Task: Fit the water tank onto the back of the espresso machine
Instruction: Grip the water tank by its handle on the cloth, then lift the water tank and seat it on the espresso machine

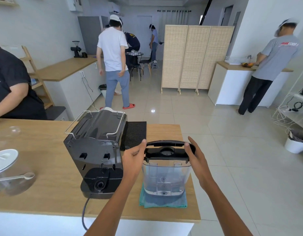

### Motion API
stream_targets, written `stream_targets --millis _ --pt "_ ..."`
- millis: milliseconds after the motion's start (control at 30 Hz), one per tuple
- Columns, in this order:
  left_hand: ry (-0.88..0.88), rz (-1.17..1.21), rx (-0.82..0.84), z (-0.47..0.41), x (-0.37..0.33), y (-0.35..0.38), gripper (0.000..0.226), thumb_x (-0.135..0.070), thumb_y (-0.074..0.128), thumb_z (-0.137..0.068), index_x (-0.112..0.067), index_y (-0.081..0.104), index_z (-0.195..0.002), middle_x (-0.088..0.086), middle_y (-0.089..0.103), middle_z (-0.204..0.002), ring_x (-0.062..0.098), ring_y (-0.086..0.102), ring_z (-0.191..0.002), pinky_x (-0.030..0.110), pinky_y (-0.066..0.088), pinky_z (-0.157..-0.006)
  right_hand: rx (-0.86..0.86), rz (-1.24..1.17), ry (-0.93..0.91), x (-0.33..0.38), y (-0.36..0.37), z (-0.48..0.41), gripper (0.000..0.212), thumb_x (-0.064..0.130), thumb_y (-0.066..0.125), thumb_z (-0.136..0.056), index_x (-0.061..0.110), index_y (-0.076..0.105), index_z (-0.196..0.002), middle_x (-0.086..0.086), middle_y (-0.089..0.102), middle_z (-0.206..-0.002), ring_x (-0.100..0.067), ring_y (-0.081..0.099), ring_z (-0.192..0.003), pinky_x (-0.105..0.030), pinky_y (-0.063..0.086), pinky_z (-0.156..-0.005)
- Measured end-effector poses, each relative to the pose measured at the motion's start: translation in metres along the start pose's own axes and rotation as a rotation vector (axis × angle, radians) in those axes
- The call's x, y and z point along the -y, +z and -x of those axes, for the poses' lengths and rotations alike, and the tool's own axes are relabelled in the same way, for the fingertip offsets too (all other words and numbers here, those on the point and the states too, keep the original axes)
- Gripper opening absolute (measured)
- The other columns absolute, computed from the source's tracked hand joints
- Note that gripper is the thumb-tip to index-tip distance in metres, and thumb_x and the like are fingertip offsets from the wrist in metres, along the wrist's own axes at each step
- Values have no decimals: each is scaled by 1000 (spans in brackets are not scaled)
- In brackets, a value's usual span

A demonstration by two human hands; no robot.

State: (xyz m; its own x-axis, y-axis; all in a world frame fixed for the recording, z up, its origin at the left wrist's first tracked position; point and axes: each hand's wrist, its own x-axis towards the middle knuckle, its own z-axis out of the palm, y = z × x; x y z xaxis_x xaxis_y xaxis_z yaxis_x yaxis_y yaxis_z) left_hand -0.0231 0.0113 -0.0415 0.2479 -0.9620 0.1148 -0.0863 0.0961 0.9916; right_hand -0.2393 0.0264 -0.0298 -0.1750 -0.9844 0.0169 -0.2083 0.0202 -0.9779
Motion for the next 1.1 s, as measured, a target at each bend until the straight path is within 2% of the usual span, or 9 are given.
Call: stream_targets --millis 67,133,200,433,533,667,767,1000,1100 --pt "-35 37 46 -2 7 -1 24 -39 62 -98 -36 81 -83 -13 71 -81 -8 65 -83 7 47 -78 -26 -40 6 0 4 1 74 74 50 -81 46 39 -149 7 50 -150 -18 45 -138 -36 34 -110" --pt "-26 37 119 -3 11 -1 35 -36 58 -101 -24 69 -131 -22 66 -124 -25 55 -106 -3 40 -87 -45 -72 16 -1 7 2 71 68 54 -84 45 39 -150 8 48 -151 -13 42 -137 -34 33 -109" --pt "-6 11 168 -2 14 -2 40 -35 52 -104 -25 59 -142 -24 57 -135 -30 48 -109 -6 35 -90 -47 -94 27 -3 9 4 69 65 55 -86 46 37 -150 7 46 -153 -17 41 -140 -34 34 -109" --pt "-1 -62 233 6 15 -6 48 -33 51 -105 -40 41 -152 -29 53 -124 -22 48 -109 16 34 -102 50 -108 10 -9 3 12 78 59 56 -83 47 25 -154 7 37 -158 -11 37 -138 -29 29 -107" --pt "22 -112 295 16 20 -8 56 -39 54 -102 -48 32 -153 -25 44 -147 -19 40 -123 29 28 -117 98 -25 8 -20 0 16 86 59 56 -81 46 18 -156 8 36 -159 -13 37 -142 -32 30 -110" --pt "49 -271 309 24 28 -8 76 -59 58 -93 -61 12 -153 -27 23 -158 34 46 -141 44 26 -119 118 78 -1 -30 2 19 87 60 53 -83 46 8 -156 8 34 -161 -13 46 -133 -40 35 -113" --pt "23 -321 302 20 34 -9 85 -80 53 -80 -67 5 -149 14 45 -158 47 52 -131 52 33 -119 93 116 -39 -38 2 18 85 59 51 -86 47 4 -156 10 37 -159 -21 42 -143 -41 36 -114" --pt "77 -292 396 13 45 -17 113 -57 81 -73 -59 3 -154 -19 32 -160 5 37 -138 23 34 -105 156 200 -128 -54 -6 13 108 51 70 -78 44 -4 -156 60 43 -123 22 51 -113 0 37 -94" --pt "66 -292 394 7 52 -20 123 -73 81 -57 -63 4 -152 -14 49 -102 10 45 -98 7 40 -88 197 223 -133 -58 -10 9 123 49 81 -70 40 -4 -158 59 46 -122 11 63 -102 -2 44 -83"
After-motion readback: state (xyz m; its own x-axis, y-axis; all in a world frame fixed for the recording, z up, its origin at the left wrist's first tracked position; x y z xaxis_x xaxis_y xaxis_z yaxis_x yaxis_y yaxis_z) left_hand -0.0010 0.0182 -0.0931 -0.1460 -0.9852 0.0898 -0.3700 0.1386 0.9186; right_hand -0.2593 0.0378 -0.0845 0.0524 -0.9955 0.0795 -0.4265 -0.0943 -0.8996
